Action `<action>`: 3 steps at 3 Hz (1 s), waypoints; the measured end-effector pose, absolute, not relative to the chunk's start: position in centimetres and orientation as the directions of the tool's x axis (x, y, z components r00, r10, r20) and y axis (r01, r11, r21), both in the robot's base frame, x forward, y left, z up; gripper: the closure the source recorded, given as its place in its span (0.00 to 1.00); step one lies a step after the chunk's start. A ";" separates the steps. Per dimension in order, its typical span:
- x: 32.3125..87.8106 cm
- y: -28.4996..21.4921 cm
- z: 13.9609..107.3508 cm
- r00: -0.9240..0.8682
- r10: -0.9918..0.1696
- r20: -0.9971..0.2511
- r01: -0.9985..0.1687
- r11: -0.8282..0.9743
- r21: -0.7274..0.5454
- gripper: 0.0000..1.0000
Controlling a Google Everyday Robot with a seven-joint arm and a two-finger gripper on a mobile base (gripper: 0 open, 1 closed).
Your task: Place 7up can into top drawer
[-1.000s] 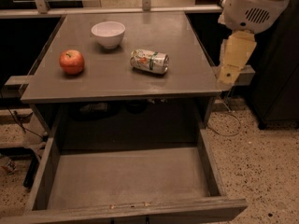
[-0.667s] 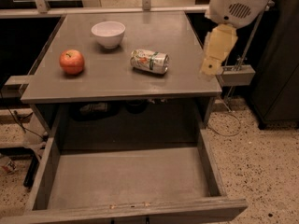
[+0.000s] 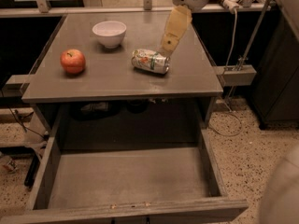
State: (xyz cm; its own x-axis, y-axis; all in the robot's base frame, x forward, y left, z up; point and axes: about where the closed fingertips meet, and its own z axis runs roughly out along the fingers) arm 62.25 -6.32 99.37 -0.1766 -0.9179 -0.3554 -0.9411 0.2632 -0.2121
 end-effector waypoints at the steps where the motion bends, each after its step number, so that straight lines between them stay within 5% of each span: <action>1: 65.2 -3.3 98.2 -0.179 -0.905 -0.385 -0.950 0.261 -0.173 0.00; 3: 69.6 -1.2 94.0 -0.232 -0.896 -0.378 -0.947 0.297 -0.122 0.00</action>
Offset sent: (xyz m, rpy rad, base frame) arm 0.0769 0.0571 -0.0478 0.0447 0.1182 -0.0001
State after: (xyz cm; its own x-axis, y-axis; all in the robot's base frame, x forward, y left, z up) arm 69.56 -1.24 93.99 -0.2318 -0.8961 -0.3785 -0.9472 0.2965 -0.1220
